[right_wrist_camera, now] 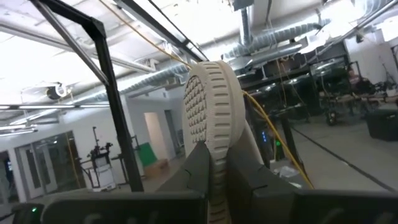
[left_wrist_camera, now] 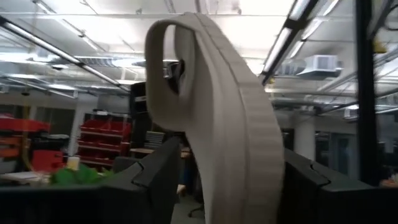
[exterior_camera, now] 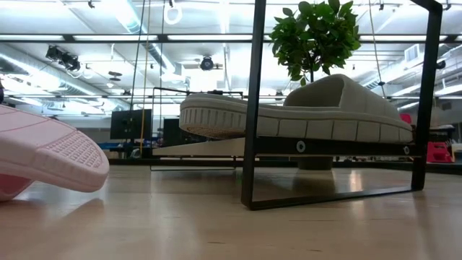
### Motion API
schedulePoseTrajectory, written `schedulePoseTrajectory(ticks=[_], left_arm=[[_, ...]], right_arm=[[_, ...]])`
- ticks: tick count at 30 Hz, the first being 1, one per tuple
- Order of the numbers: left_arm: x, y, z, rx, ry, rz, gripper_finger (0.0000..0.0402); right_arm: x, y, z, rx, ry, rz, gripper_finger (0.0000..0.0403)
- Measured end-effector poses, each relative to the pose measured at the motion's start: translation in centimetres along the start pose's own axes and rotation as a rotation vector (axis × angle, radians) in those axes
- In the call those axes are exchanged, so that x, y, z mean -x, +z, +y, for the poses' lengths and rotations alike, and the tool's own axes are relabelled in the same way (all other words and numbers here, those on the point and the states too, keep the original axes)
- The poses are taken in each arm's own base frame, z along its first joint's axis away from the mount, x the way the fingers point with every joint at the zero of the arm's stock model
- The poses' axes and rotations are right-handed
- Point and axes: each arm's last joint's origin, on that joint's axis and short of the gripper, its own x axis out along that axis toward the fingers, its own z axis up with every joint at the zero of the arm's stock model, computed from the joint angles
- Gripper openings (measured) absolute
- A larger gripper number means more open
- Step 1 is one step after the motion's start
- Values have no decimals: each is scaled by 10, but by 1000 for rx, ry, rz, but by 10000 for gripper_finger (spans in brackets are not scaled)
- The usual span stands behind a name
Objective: Pick and place slides into the shelf
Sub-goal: Put the gray slide on the shelf
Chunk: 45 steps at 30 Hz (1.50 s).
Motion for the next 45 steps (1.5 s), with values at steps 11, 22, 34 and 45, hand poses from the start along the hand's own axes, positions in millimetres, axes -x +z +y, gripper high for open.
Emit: schedulePoseTrajectory(ticks=[11, 22, 34, 45], left_arm=[[-1, 0, 6, -77, 54, -1, 82], [3, 8, 6, -196, 59, 19, 65], [21, 24, 1, -210, 37, 153, 63], [41, 24, -26, -333, 43, 307, 62]], right_arm=[[1, -1, -1, -12, -28, 3, 35], [11, 6, 6, 22, 26, 34, 181], [40, 16, 26, 97, -60, 94, 252], [84, 12, 61, 25, -213, 222, 238]])
